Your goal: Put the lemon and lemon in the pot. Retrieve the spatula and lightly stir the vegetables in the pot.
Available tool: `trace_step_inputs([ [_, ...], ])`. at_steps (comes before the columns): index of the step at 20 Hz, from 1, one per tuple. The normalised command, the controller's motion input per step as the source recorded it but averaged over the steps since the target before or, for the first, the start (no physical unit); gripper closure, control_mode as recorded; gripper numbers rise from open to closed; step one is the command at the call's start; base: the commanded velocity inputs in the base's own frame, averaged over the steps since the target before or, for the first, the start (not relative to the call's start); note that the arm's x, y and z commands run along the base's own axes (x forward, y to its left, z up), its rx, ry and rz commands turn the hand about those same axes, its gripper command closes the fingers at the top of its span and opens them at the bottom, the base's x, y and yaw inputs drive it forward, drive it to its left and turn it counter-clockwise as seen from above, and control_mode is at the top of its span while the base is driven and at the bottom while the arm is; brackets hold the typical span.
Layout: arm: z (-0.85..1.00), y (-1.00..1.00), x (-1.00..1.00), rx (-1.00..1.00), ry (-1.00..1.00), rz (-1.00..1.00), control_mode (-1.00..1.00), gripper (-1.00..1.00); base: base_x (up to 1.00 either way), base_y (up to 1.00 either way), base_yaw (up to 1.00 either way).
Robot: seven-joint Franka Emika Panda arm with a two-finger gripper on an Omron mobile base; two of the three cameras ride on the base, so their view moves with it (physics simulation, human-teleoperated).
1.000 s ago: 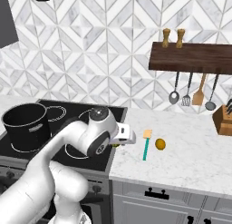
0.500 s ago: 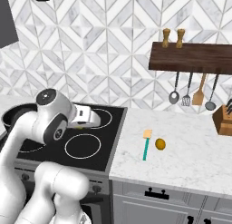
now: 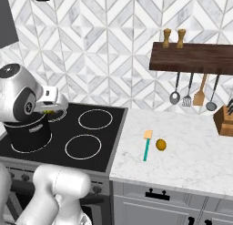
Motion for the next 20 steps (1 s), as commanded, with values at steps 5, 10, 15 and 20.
trace_step_inputs([
  [5, -0.02, 1.0, 0.0, 0.12, 0.13, 0.09, -1.0, 1.0, 0.0, 0.0, 0.0],
  [10, -0.41, 1.0, 0.01, 0.04, 0.08, 0.07, -1.0, 1.0, 0.0, 0.0, 0.0],
  [15, -0.68, 0.78, 0.3, 0.0, 0.03, 0.01, -1.0, 1.0, 0.0, 0.0, 0.0],
  [20, -0.39, 0.54, 0.48, 0.0, 0.0, 0.0, -1.0, 1.0, 0.0, 0.0, 0.0],
])
